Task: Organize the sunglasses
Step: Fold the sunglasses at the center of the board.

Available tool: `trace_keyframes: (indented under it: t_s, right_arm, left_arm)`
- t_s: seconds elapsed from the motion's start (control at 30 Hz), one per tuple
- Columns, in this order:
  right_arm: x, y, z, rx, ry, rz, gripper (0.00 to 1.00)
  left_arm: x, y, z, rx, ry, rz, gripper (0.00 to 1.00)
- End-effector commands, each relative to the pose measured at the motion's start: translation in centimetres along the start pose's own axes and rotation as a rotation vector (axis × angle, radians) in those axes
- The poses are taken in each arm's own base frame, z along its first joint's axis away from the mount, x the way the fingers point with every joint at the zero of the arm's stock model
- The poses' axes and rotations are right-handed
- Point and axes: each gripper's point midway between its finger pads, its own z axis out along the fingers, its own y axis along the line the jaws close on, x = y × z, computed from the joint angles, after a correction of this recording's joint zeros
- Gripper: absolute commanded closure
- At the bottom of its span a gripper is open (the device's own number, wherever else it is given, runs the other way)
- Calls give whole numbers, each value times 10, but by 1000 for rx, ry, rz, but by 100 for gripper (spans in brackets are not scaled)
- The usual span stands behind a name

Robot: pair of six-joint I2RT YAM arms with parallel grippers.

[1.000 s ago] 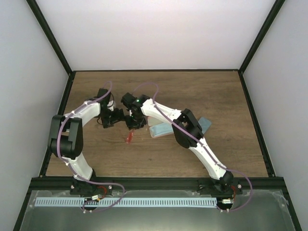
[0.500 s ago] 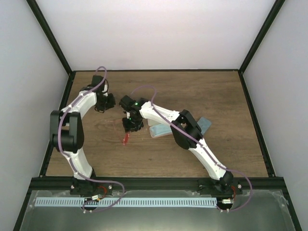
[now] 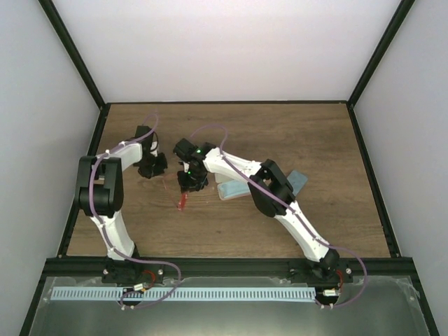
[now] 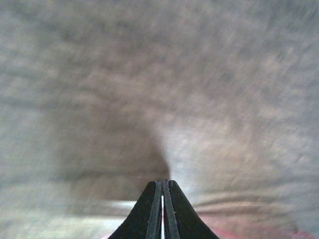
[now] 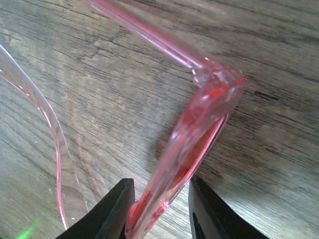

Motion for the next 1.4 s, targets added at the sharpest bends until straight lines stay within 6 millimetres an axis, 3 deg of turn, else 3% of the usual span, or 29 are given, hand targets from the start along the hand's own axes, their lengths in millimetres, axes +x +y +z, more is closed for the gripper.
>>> trace_keyframes:
  t_s: [0.0, 0.43, 0.67, 0.97, 1.2, 1.37]
  right_arm:
    - [9, -8, 10, -16, 56, 63, 69]
    - [-1, -3, 5, -105, 41, 120, 71]
    - [-2, 2, 5, -107, 39, 131, 73]
    - [-3, 17, 2, -116, 33, 109, 74]
    - [3, 22, 5, -116, 43, 89, 74]
    - [10, 29, 5, -124, 56, 65, 74]
  left_arm:
    - [22, 13, -12, -52, 10, 23, 96]
    - [74, 26, -30, -57, 49, -15, 96]
    - [95, 2, -32, 40, 75, -88, 96]
    - [129, -30, -14, 42, 131, -55, 96]
    - [128, -40, -1, 42, 140, -75, 96]
    - [111, -53, 6, 39, 125, -75, 96]
